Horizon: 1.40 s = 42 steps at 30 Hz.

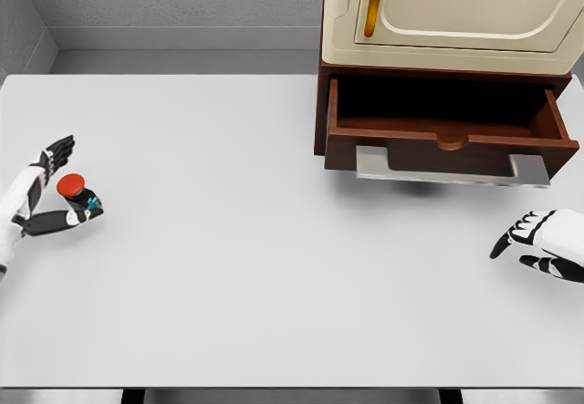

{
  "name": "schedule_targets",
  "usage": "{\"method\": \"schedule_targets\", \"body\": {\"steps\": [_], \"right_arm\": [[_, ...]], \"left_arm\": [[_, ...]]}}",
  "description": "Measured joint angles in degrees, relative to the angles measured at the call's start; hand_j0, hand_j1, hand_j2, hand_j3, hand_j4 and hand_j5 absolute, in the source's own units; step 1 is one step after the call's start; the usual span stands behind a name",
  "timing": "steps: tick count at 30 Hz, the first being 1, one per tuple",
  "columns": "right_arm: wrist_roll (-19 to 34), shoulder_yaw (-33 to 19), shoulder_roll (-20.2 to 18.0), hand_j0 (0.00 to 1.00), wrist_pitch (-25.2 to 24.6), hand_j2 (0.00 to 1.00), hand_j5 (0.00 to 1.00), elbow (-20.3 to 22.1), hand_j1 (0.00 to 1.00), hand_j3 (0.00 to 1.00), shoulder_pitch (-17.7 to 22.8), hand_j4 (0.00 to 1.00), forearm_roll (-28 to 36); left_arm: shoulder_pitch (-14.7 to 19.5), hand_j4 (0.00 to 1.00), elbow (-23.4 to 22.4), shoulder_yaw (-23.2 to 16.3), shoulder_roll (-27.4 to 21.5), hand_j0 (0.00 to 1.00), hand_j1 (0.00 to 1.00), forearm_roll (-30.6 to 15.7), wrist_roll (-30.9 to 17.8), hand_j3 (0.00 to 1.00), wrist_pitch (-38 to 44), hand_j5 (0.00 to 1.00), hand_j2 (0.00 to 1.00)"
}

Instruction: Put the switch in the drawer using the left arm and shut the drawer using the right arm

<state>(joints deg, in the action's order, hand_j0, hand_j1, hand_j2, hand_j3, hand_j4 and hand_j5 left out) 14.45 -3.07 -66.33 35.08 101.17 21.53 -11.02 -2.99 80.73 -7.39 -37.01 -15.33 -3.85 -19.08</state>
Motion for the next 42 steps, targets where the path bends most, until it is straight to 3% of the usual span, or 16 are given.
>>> {"method": "schedule_targets", "body": {"steps": [14,23,32,39,40,42], "right_arm": [[0.0,0.0,0.1,0.58,0.0,0.58,0.58,0.0,0.58,0.58,-0.1,0.58,0.0],[0.0,0.0,0.1,0.58,0.0,0.58,0.58,0.0,0.58,0.58,-0.1,0.58,0.1],[0.0,0.0,0.1,0.58,0.0,0.58,0.58,0.0,0.58,0.58,-0.2,0.58,0.1],[0.0,0.0,0.1,0.57,0.0,0.57,0.57,0.0,0.57,0.57,-0.2,0.57,0.1],[0.0,0.0,0.1,0.57,0.0,0.57,0.57,0.0,0.57,0.57,-0.2,0.57,0.1],[0.0,0.0,0.1,0.57,0.0,0.57,0.57,0.0,0.57,0.57,-0.2,0.57,0.1]], "left_arm": [[2.3,0.97,-7.6,-0.4,3.6,0.97,0.97,0.5,0.0,0.97,-5.1,0.97,0.97],[2.2,0.73,-8.5,-0.4,4.0,0.73,0.73,0.6,0.0,0.73,-6.2,0.73,0.73],[1.5,0.72,-8.6,-0.4,4.0,0.72,0.72,0.6,0.0,0.72,-6.9,0.72,0.72],[1.4,0.57,-9.0,-0.4,3.9,0.57,0.57,0.5,0.0,0.57,-9.0,0.57,0.57],[1.4,0.49,-9.0,-0.4,3.9,0.49,0.49,0.6,0.0,0.49,-9.1,0.49,0.49],[1.3,0.44,-9.0,-0.4,3.9,0.44,0.44,0.6,0.0,0.44,-9.4,0.44,0.44]]}}
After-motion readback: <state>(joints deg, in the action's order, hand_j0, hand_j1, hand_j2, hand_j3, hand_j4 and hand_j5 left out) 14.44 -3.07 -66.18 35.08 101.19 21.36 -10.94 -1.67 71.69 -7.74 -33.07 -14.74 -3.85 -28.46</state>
